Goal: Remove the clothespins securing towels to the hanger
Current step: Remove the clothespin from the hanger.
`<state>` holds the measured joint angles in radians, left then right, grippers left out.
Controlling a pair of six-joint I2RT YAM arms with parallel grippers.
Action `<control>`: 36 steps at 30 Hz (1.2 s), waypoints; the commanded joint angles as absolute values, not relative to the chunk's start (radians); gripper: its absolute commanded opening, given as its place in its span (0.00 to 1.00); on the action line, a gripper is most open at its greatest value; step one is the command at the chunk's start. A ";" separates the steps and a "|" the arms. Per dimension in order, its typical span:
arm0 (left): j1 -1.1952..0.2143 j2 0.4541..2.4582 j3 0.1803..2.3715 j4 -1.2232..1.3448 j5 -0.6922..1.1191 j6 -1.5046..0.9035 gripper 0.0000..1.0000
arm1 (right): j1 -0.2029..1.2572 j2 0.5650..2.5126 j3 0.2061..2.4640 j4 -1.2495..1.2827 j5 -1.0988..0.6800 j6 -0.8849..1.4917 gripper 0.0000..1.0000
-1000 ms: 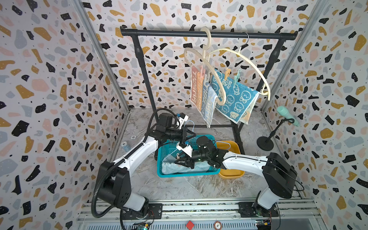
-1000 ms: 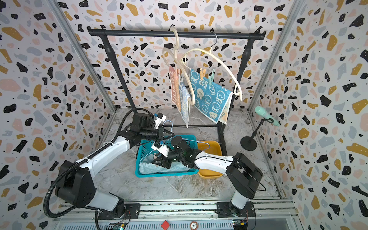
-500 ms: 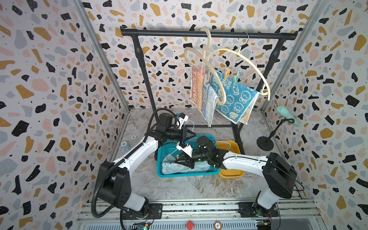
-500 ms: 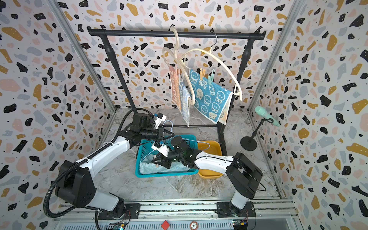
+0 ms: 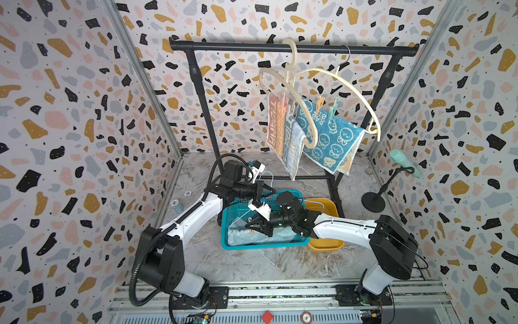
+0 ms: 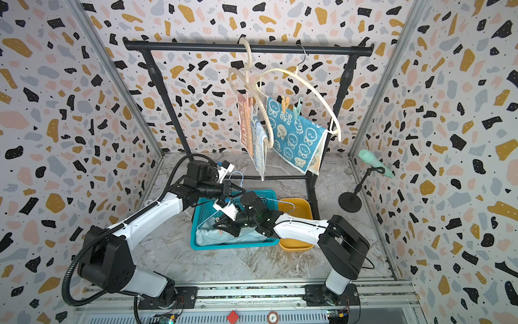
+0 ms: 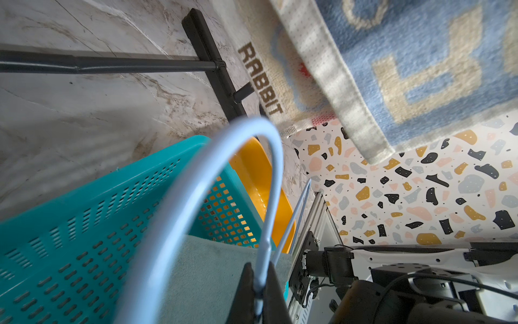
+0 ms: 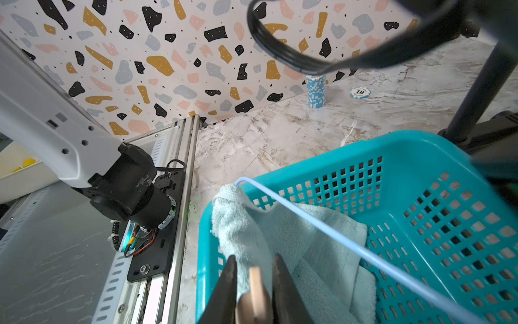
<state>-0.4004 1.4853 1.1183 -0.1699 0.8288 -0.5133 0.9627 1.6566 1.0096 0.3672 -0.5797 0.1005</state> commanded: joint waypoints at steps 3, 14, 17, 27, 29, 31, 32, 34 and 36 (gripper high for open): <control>-0.404 1.466 1.105 -0.130 0.839 -0.525 0.00 | 0.968 1.634 1.057 0.392 -0.550 0.109 0.00; -0.404 1.466 1.104 -0.130 0.837 -0.527 0.00 | 0.968 1.617 1.070 0.390 -0.528 0.107 0.00; -0.405 1.464 1.101 -0.130 0.834 -0.528 0.00 | 0.968 1.605 1.068 0.393 -0.520 0.106 0.00; -0.405 1.462 1.099 -0.129 0.833 -0.531 0.00 | 0.968 1.582 1.067 0.396 -0.501 0.103 0.00; -0.405 1.462 1.098 -0.129 0.832 -0.532 0.00 | 0.968 1.580 1.069 0.399 -0.499 0.104 0.00; -0.405 1.462 1.100 -0.129 0.833 -0.533 0.00 | 0.968 1.578 1.069 0.400 -0.497 0.104 0.00; -0.404 1.461 1.101 -0.129 0.832 -0.534 0.00 | 0.968 1.576 1.069 0.401 -0.497 0.105 0.00; -0.404 1.461 1.104 -0.130 0.829 -0.535 0.00 | 0.968 1.572 1.068 0.402 -0.498 0.107 0.00; -0.405 1.462 1.107 -0.129 0.825 -0.538 0.00 | 0.968 1.565 1.066 0.401 -0.499 0.107 0.00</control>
<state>-0.4004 1.4849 1.1057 -0.1555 0.8246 -0.5209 0.9646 1.6215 1.0336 0.3866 -0.5030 0.1066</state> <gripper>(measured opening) 0.064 0.200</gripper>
